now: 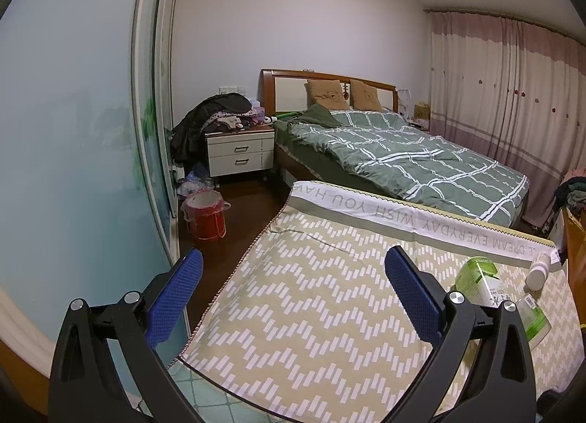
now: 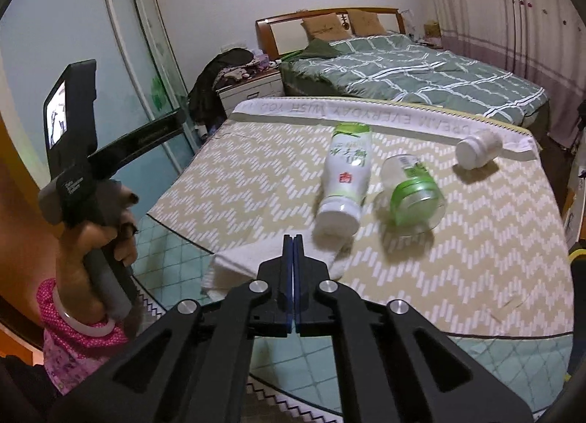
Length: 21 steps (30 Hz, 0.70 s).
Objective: Collect trash
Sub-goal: 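Grasp the white tissue with the right gripper and lift it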
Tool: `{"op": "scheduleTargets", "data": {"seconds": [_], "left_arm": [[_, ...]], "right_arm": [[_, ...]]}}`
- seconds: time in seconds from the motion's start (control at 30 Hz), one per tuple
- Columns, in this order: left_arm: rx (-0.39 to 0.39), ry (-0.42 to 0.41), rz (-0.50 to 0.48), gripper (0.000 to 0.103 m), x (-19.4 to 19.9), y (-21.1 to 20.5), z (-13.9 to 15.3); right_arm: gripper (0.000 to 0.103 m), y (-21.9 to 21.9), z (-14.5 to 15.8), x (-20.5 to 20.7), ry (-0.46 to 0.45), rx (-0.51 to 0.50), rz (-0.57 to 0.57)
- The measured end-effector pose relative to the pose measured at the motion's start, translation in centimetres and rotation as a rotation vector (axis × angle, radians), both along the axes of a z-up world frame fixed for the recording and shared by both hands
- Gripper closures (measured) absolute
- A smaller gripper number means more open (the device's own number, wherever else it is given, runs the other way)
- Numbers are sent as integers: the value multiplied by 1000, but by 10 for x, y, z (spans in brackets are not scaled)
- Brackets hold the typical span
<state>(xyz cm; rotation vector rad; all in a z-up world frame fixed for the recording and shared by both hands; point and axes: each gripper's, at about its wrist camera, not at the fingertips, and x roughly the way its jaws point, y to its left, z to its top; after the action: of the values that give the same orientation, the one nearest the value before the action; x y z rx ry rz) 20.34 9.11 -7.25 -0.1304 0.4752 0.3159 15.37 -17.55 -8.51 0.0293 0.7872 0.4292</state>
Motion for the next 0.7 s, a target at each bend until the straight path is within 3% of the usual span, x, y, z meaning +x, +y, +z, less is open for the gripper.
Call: {"op": "scheduleTargets", "data": {"seconds": [0.07,0.13,0.27,0.4,0.47,0.5,0.53,0.6,0.7], "left_arm": [[1,-2,2,5,0,0,0],[2,-7,6,5,-1,0,1],[3,-39,42,5,-8,4,6],[-10,-32,38,5,-8,6,6],[-8,-31,31,5,-8,4,6],[-7,-34,30,5,-9,4,7],[-6,-40,31,5,-10,4,8],[-6,-43,32,5,-11,4,9],[-10,-38,28,5,-11,4,9]], "right_arm": [[102,3,-7,4,25,-26,2],[95,5,-18,11,56,-18,-10],[53,18,-38,27,96,-46,-29],[40,35,-49,35,105,-103,-28],[40,39,-58,37,135,-124,-34],[47,40,-63,37,148,-131,-29],[57,41,-65,33,120,-154,-37],[96,40,-65,31,114,-134,-23],[96,33,-61,29,103,-108,-28]]}}
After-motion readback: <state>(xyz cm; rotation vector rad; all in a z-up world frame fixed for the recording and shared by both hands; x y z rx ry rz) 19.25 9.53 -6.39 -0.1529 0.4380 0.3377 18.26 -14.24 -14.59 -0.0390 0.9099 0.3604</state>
